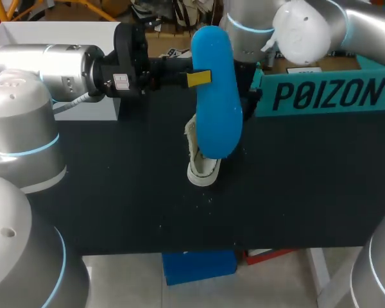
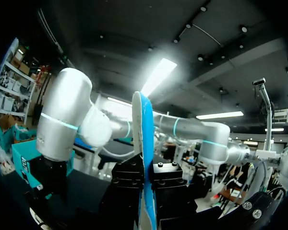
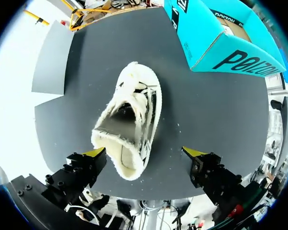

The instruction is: Take the shoe out of the shoebox, open the shoe tongue, remove and reinsert the insole, then place the shoe into the shoebox

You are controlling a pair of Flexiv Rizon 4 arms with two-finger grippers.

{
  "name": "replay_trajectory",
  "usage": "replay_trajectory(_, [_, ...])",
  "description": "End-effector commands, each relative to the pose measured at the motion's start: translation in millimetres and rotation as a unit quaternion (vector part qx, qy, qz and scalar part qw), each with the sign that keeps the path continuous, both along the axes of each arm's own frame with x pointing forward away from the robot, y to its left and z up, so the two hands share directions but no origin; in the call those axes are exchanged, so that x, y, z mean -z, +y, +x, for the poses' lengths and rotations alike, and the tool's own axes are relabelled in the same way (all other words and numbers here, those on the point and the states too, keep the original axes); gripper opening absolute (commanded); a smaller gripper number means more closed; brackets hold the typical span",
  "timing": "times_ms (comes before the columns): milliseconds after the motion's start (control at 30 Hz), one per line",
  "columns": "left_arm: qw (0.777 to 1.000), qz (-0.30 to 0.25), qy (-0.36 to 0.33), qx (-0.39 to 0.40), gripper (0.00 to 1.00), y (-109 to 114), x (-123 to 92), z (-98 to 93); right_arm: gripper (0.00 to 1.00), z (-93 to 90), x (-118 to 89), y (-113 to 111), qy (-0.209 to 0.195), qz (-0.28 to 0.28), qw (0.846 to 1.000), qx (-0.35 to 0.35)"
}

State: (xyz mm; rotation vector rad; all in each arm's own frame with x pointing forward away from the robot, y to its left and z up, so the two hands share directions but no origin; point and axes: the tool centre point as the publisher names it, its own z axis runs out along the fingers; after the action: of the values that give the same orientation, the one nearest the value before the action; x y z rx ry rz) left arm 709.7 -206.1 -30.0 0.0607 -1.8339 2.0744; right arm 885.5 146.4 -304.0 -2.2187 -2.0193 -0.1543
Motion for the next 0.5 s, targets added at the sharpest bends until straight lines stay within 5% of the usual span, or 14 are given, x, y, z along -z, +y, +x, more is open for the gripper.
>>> replay_trajectory(33, [1.0,-0.001,-0.001,-0.002,0.0,-1.9,0.8,-0.4,1.0,-12.1,-16.7,-30.8,-0.078,0.24,0.968,-0.003])
replay_trajectory(433, [1.0,-0.001,-0.001,-0.002,0.0,-1.9,0.8,-0.4,1.0,-12.1,-16.7,-30.8,-0.078,0.24,0.968,-0.003])
replay_trajectory(500, [1.0,-0.001,-0.001,-0.002,0.0,-1.9,0.8,-0.4,1.0,-12.9,-14.8,-36.8,-0.061,0.317,0.946,0.019])
